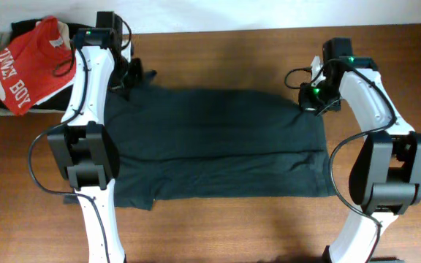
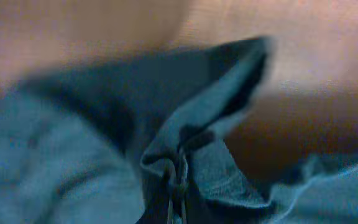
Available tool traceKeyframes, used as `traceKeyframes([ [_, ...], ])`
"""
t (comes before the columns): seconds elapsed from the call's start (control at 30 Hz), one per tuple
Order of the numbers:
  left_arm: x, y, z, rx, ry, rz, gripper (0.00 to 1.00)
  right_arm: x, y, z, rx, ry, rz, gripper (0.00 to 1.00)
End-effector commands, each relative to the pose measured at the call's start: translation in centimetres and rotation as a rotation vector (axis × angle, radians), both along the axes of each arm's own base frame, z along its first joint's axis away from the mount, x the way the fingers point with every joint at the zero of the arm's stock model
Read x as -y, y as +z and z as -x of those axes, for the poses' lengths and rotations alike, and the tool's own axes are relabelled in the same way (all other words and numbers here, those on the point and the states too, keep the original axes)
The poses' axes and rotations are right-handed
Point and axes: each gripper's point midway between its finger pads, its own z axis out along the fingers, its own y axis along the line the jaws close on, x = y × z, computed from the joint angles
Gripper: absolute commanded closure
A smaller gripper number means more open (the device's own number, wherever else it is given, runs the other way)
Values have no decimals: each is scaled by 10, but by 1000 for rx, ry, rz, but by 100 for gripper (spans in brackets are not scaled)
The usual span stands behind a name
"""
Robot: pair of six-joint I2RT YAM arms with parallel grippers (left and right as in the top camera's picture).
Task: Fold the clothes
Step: 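Fold the top edge down over the folded hem with both grippers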
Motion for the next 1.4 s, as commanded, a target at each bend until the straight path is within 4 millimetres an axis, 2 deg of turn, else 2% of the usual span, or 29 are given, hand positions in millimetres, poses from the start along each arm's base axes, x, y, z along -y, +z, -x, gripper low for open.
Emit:
traceKeyframes([
  [0.0, -21, 23, 29, -71, 33, -38, 100, 13, 6, 10, -42, -42, 4, 96],
  [0.03, -34, 21, 48, -149, 53, -61, 100, 18, 5, 19, -79, -54, 1, 96],
  [0.13, -62, 21, 79, -271, 99, -105, 100, 29, 4, 38, -158, -126, -13, 96],
  [0.2, -70, 22, 93, -326, 117, -100, 100, 32, 4, 46, -188, -137, -15, 96],
  [0.27, -72, 22, 98, -348, 121, -98, 100, 31, 4, 53, -218, -142, -18, 96],
  [0.33, -64, 14, 104, -382, 108, -79, 100, 29, 5, 67, -279, -141, -22, 96],
  [0.43, -53, -7, 126, -490, 81, -82, 100, 27, 6, 78, -324, -141, -25, 96],
  [0.5, -51, -22, 151, -590, 78, -82, 99, 26, 7, 85, -352, -141, -27, 96],
  [0.57, -51, -16, 160, -599, 80, -87, 99, 25, 9, 94, -390, -141, -30, 96],
  [0.67, -55, 7, 174, -567, 79, -117, 99, 21, 11, 101, -424, -140, -38, 96],
  [0.7, -59, 6, 187, -594, 83, -141, 99, 20, 12, 104, -430, -137, -37, 96],
  [0.77, -63, 0, 201, -631, 110, -166, 100, 20, 18, 104, -413, -137, -36, 96],
  [0.83, -82, -8, 215, -667, 187, -288, 99, 21, 27, 109, -399, -132, -24, 96],
  [0.9, -85, -17, 225, -703, 192, -289, 100, 20, 19, 119, -438, -132, -28, 96],
  [1.0, -90, -39, 243, -748, 219, -285, 100, 14, -12, 149, -535, -141, -42, 96],
  [1.07, -94, -53, 254, -769, 249, -291, 100, 12, -21, 162, -580, -150, -43, 96],
  [1.13, -95, -63, 264, -792, 255, -287, 99, 12, -23, 167, -595, -150, -43, 96],
  [1.17, -96, -65, 267, -797, 257, -286, 87, 12, -23, 167, -596, -163, -39, 92],
  [1.2, -96, -66, 267, -795, 260, -285, 72, 12, -23, 167, -600, -169, -38, 81],
  [1.23, -96, -66, 267, -794, 260, -285, 61, 11, -22, 170, -609, -164, -37, 46],
  [1.27, -96, -66, 266, -791, 261, -284, 5, 9, -21, 172, -619, -157, -35, 4],
  [1.3, -96, -67, 265, -788, 261, -284, 1, 8, -21, 172, -620, -155, -35, 0],
  [1.37, -97, -64, 260, -772, 264, -284, 1, 9, -19, 168, -607, -157, -35, 0],
])
